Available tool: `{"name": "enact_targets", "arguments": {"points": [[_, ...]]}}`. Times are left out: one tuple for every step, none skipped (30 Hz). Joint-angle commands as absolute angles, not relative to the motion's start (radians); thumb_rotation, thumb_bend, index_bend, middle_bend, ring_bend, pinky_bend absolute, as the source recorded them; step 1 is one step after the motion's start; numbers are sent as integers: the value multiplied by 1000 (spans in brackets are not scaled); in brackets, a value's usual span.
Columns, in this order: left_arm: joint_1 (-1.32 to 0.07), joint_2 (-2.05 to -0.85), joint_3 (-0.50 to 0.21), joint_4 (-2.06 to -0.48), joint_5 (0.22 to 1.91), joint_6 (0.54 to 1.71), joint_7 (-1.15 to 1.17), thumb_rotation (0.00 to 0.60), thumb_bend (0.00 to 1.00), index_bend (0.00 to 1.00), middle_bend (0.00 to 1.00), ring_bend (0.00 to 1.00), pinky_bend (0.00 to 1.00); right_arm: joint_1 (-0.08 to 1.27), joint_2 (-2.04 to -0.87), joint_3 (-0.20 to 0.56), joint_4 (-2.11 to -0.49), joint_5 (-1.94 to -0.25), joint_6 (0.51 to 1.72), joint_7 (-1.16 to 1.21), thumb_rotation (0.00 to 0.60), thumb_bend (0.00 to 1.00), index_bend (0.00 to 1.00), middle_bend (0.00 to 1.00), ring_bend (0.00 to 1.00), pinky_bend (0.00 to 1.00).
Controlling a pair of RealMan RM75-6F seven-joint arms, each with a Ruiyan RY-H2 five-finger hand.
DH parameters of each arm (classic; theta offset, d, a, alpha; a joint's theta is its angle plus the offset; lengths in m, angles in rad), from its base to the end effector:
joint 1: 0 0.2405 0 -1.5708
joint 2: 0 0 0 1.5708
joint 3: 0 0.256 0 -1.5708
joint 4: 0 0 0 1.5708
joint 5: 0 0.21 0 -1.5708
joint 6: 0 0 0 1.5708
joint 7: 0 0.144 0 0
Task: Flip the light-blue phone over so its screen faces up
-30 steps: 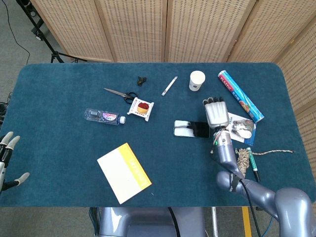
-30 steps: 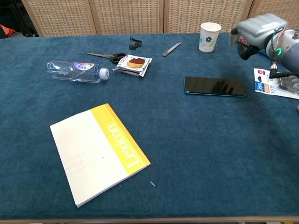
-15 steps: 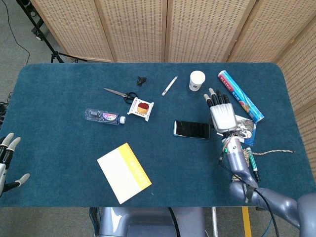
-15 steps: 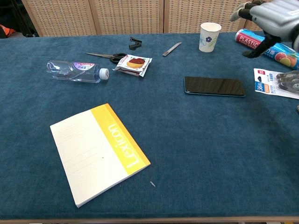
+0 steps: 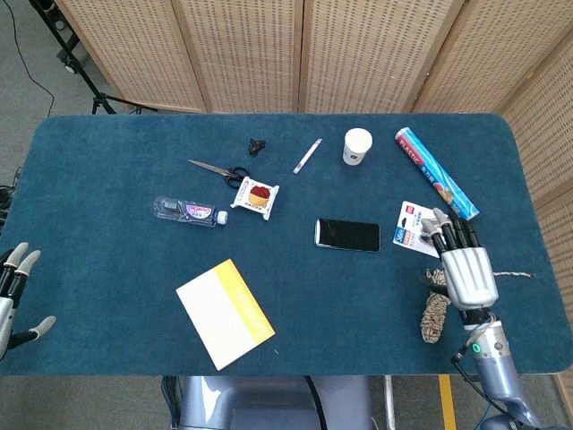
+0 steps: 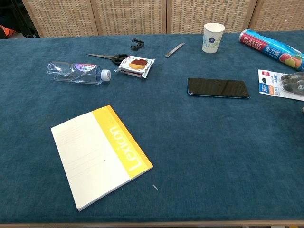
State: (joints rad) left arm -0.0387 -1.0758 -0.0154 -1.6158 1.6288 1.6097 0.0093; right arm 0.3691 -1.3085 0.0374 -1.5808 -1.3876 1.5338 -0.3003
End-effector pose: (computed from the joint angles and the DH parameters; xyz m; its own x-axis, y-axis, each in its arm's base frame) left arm -0.2997 0.1585 0.1764 0.4381 -0.0717 0.8960 0.8915 -0.0927 -0.4434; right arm -0.2492 -0.2566 0.1102 0.4988 0.1364 0.8559 -0.8455 -0.1407 0.5151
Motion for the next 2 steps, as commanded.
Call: {"name": "enact_targets", "arguments": {"points": [[-39,-1077,-15,-1616,1628,1608,12,600,0,0,0,0,0,293,-1281,-1,-1581,-1449,1613,-247,600,2,132,49,0,88],[-39,-1078,-14,-1616,1629,1608,14,600,0,0,0,0,0,281,-1280,-3,-1574,-1458,1623,-235,600,2,132,49,0,86]]}}
